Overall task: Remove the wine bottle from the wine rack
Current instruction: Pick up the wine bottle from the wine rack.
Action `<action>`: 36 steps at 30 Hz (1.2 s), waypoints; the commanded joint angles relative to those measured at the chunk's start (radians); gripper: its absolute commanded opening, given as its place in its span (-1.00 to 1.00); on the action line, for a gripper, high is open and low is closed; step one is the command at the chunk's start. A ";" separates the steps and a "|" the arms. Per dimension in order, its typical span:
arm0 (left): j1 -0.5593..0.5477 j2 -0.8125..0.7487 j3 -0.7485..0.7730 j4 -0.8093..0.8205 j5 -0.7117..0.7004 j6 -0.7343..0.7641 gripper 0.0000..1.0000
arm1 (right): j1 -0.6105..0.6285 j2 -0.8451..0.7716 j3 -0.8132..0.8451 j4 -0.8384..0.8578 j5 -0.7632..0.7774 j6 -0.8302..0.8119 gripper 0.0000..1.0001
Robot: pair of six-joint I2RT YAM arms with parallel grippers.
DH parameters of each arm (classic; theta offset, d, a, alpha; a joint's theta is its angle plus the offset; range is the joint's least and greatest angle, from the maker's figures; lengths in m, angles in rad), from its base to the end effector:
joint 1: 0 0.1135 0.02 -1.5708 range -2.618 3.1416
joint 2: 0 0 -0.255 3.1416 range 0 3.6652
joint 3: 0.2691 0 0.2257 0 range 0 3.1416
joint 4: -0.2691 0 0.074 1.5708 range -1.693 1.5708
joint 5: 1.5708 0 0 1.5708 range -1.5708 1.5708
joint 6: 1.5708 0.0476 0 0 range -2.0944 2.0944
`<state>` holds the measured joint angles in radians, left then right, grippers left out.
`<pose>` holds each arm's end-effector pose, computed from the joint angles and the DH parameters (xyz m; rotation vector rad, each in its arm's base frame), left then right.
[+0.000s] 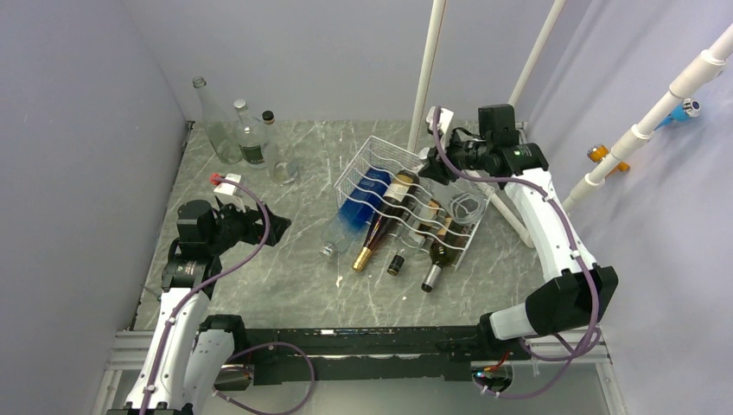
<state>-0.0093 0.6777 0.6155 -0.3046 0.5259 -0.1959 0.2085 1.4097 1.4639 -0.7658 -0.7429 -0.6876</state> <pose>0.1495 -0.0253 0.2784 0.1735 1.9310 -0.6447 0.2631 0.0886 0.3657 -1.2413 1.7218 0.5636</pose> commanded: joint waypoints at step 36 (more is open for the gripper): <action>0.006 -0.002 0.033 0.042 0.058 0.012 0.99 | -0.016 0.144 0.319 0.199 -0.128 0.284 -1.00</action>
<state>-0.0086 0.6785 0.6155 -0.3004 0.5541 -0.1959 0.1867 1.5936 1.7039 -0.7055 -0.8169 -0.4248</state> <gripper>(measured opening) 0.995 0.404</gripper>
